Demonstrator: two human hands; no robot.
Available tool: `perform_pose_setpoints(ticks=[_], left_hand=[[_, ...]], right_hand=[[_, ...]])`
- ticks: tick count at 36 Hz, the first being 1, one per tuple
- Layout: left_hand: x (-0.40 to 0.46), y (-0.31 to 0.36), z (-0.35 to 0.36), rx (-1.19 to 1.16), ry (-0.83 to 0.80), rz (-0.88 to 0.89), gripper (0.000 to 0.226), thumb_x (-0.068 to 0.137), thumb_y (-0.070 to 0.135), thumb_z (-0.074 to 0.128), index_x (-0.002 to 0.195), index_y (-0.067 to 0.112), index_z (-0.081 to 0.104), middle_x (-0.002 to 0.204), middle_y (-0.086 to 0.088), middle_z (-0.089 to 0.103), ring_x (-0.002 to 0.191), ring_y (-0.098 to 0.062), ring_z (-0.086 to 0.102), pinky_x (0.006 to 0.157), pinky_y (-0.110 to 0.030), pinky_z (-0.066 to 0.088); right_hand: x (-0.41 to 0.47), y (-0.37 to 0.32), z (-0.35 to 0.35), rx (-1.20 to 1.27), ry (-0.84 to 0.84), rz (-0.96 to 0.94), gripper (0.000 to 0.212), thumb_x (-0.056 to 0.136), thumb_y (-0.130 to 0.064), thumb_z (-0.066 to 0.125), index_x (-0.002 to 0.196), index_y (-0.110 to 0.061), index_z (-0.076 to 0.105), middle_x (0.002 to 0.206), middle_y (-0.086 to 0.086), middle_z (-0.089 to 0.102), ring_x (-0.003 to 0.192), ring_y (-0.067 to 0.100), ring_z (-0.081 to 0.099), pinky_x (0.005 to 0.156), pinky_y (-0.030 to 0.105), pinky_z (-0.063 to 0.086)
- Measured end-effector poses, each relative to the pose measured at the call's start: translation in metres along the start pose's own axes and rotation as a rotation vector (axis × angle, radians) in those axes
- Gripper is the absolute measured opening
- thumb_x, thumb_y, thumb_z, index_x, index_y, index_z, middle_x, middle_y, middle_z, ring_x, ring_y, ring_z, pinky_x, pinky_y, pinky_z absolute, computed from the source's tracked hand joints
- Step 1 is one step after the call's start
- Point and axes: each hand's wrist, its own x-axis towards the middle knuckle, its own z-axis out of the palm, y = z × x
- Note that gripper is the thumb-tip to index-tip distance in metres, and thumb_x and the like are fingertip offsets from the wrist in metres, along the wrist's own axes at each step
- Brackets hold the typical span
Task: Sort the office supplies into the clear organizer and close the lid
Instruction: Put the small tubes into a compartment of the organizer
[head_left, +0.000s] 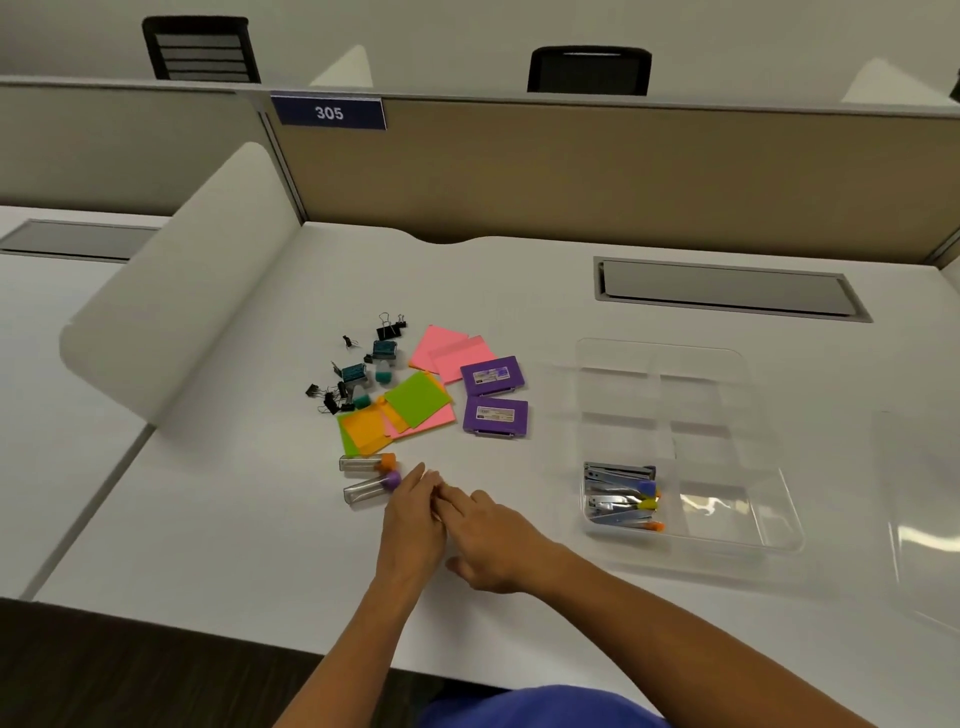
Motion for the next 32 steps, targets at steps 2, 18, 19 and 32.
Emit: perform_pose_setpoints(ticks=[2,18,19,32], left_hand=[[0.0,-0.002,0.001,0.002,-0.004,0.003,0.039,0.099,0.013,0.05,0.138,0.012,0.051,0.15,-0.007,0.043,0.138,-0.023,0.04,0.112,-0.034,0.033],[0.011,0.003,0.007,0.158,-0.067,0.004,0.046,0.094,0.012,0.059,0.139,0.017,0.05,0.15,-0.005,0.042,0.137,-0.023,0.041,0.112,-0.038,0.035],[0.012,0.005,0.007,0.144,-0.069,0.001,0.045,0.093,0.012,0.06,0.137,0.017,0.052,0.148,-0.006,0.044,0.136,-0.024,0.042,0.112,-0.039,0.036],[0.012,0.043,0.014,-0.114,0.003,-0.078,0.065,0.085,-0.015,0.054,0.139,0.019,0.044,0.138,-0.006,0.051,0.123,-0.022,0.049,0.105,-0.041,0.045]], right_hand=[[0.001,-0.001,0.001,-0.01,0.001,-0.001,0.076,0.094,-0.034,0.062,0.154,-0.017,0.02,0.159,0.005,0.026,0.119,0.027,0.048,0.098,0.039,0.05],[-0.002,0.001,-0.005,-0.089,0.005,0.1,0.036,0.098,-0.019,0.059,0.133,-0.012,0.053,0.13,0.012,0.057,0.107,0.027,0.058,0.096,0.038,0.052],[-0.003,0.003,-0.006,-0.089,0.004,0.112,0.036,0.098,-0.019,0.059,0.132,-0.011,0.053,0.129,0.012,0.058,0.106,0.027,0.059,0.095,0.038,0.052],[-0.025,0.021,-0.013,0.06,0.056,0.303,0.047,0.09,-0.02,0.067,0.132,-0.013,0.047,0.122,0.009,0.056,0.095,0.027,0.064,0.084,0.037,0.053]])
